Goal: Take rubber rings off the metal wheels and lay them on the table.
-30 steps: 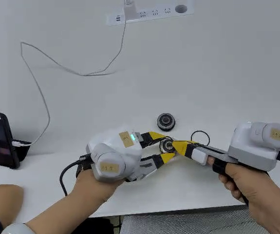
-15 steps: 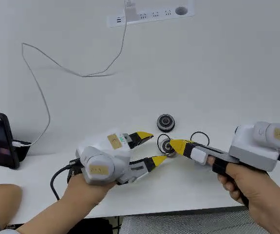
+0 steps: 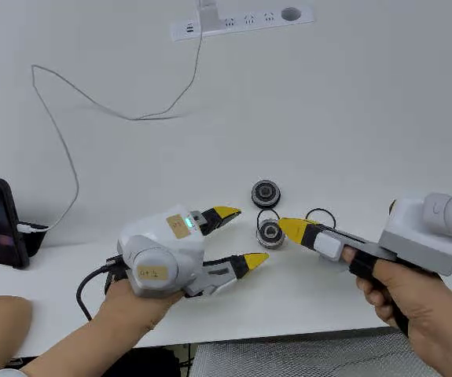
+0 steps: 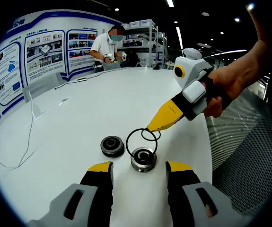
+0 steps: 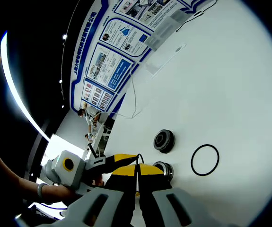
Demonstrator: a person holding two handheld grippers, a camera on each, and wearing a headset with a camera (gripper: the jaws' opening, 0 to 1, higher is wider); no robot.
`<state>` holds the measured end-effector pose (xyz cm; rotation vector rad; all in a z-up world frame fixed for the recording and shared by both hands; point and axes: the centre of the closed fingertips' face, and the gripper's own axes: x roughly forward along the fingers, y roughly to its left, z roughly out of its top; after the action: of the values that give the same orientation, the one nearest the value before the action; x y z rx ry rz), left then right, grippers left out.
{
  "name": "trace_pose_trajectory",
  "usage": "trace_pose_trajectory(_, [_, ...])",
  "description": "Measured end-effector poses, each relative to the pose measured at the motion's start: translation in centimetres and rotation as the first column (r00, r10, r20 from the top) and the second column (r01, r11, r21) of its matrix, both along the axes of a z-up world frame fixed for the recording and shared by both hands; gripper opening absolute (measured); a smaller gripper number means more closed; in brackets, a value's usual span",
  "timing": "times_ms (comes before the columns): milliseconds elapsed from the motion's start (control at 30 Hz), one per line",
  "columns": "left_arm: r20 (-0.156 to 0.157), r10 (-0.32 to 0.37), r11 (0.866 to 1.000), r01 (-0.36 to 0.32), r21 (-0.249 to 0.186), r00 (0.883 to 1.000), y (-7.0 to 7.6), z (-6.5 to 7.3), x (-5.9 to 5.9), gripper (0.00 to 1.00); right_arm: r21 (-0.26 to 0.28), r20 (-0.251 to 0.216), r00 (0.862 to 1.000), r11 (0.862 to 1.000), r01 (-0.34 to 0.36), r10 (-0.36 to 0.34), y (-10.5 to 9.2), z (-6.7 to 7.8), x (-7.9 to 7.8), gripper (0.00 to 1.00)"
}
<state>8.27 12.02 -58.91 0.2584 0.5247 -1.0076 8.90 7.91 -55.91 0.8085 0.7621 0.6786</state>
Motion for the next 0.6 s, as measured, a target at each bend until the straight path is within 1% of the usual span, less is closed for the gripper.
trace_pose_trajectory(100, [0.001, 0.007, 1.000, -0.007, -0.008, 1.000, 0.1, 0.1, 0.0, 0.49, -0.002, 0.001, 1.000, 1.000, 0.015, -0.015, -0.8, -0.1, 0.1, 0.02])
trace_pose_trajectory(267, [0.004, 0.020, 0.999, -0.020, -0.025, 1.000, 0.4, 0.3, 0.0, 0.53, -0.015, -0.008, 0.998, 0.998, 0.059, -0.060, -2.5, -0.4, 0.2, 0.02])
trace_pose_trajectory(333, [0.004, 0.027, 0.999, -0.027, -0.044, 1.000, 0.4, 0.5, 0.0, 0.56, -0.016, -0.018, 0.996, 0.996, 0.083, -0.084, -3.3, -0.7, 0.3, 0.02])
trace_pose_trajectory(600, [-0.006, 0.042, 0.998, -0.042, -0.048, 0.999, 0.8, 0.4, -0.1, 0.60, -0.038, -0.033, 0.989, 0.989, 0.145, -0.146, -5.5, -1.4, 0.8, 0.02])
